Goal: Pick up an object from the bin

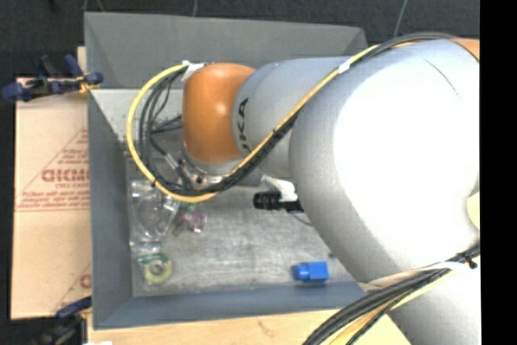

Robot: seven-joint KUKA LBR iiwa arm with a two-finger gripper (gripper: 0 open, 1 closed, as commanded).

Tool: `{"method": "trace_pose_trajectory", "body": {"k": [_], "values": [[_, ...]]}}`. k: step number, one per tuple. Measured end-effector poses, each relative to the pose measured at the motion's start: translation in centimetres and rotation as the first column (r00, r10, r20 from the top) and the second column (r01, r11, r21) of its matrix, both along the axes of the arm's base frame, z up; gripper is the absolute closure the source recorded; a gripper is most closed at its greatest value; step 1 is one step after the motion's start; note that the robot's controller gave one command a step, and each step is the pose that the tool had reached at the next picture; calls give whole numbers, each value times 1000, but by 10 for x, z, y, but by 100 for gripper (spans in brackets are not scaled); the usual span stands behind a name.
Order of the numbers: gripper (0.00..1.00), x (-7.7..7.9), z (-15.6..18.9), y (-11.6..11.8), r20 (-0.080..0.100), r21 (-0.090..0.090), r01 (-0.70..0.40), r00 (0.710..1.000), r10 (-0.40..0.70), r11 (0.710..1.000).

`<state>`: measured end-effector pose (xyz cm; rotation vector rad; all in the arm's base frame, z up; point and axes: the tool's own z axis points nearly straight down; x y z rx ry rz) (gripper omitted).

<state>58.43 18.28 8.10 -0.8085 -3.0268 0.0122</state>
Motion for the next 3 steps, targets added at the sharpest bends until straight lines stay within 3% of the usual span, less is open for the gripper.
{"method": "trace_pose_trajectory", "body": {"k": [1,2,3], "values": [[0,-9,-6,3,23,7,161,987,-161,987],[100,-9,-5,5,24,11,162,987,-162,987],[100,-6,41,5,16,9,158,987,-158,987]]}}
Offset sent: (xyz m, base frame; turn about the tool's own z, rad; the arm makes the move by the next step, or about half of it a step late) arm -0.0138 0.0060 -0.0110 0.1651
